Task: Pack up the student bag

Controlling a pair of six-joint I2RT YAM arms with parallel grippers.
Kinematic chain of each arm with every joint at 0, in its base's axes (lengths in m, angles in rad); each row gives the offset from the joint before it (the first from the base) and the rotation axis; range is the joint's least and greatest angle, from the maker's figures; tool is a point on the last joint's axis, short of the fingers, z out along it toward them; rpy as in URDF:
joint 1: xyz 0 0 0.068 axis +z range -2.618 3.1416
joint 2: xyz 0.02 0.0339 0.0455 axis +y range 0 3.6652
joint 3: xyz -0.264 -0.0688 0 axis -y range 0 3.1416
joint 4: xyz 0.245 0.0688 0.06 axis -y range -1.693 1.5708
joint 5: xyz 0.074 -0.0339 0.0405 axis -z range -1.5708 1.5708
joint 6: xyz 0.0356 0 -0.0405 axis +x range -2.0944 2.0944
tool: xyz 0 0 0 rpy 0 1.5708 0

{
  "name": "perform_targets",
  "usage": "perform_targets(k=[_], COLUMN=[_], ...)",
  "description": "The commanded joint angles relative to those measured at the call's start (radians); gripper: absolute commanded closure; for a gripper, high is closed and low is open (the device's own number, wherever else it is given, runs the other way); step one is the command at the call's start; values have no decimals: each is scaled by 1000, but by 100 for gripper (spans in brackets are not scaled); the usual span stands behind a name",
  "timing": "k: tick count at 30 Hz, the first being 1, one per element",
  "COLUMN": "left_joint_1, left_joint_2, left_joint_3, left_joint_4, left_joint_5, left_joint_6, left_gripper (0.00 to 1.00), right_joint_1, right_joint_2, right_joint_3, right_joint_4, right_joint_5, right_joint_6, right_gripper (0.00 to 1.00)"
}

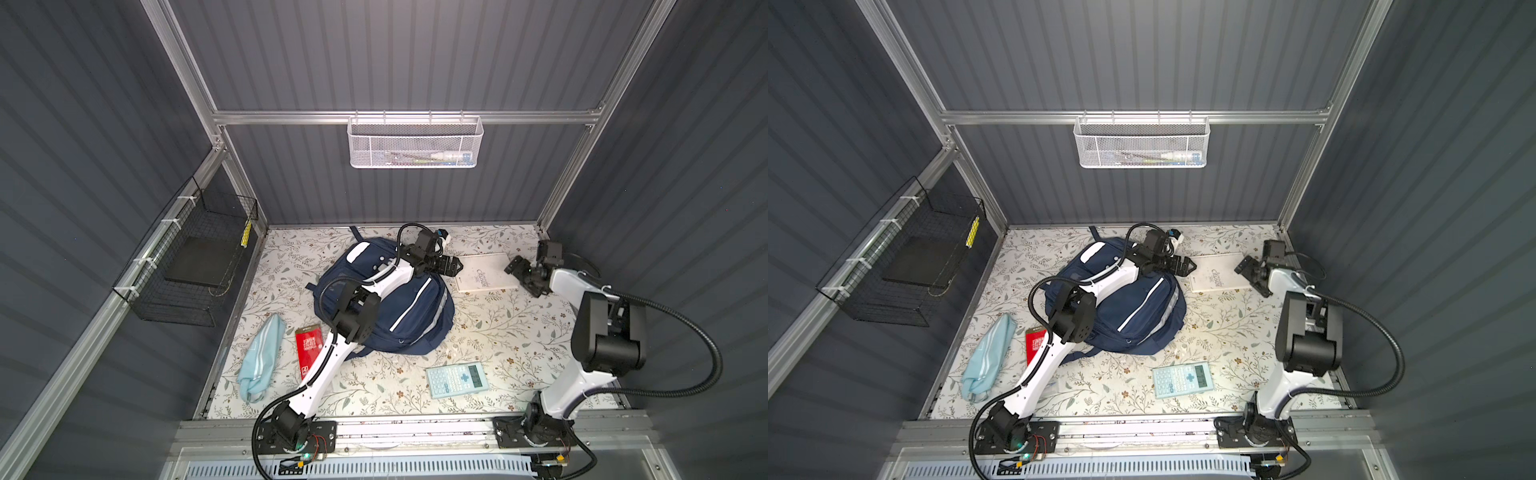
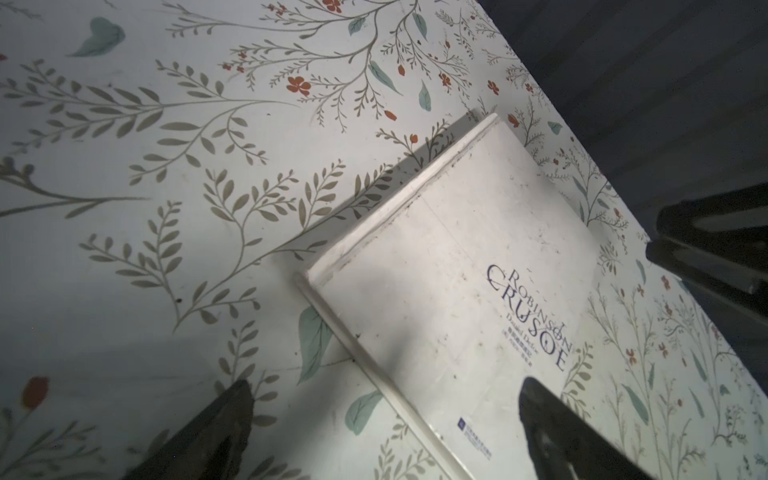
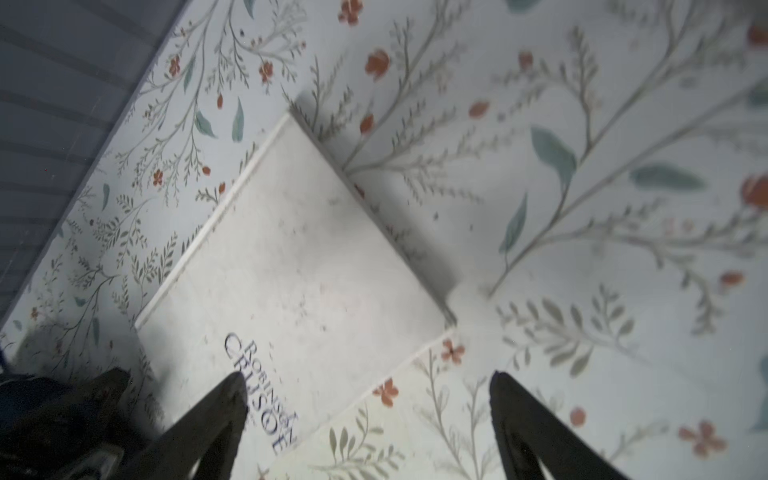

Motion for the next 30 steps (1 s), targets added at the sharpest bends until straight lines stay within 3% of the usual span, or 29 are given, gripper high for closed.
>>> perform_targets(k=[1, 3, 10, 17, 22, 27, 30], left_joint_1=[-12, -25, -73, -122, -129, -146, -165], left_joint_2=[8, 7, 49, 96, 110, 65, 21], left_joint_3=[-36, -63, -53, -23, -36, -94, -149], left_joint_4=[18, 36, 63, 61, 62, 69, 68], left_joint_5=[7, 8, 49, 58, 68, 75, 81], left_joint_6=[-103, -154, -246, -299, -328, -324, -322], left_gripper=[0, 0, 0, 0, 0, 4, 6], right_joint_1=[-6, -14, -38, -51, -49, -41, -12], right_joint_2=[115, 171, 301, 354, 317, 224, 129], right_joint_3=[176, 252, 414, 441, 371, 204, 65], right_joint_4=[-245, -284, -384, -400, -365, -306, -289], right_joint_5=[42, -22, -75, -290, -369, -454, -403], right_joint_6=[-152, -185, -280, -303, -278, -230, -215], right_gripper=[10, 11, 15, 21, 26, 38, 39])
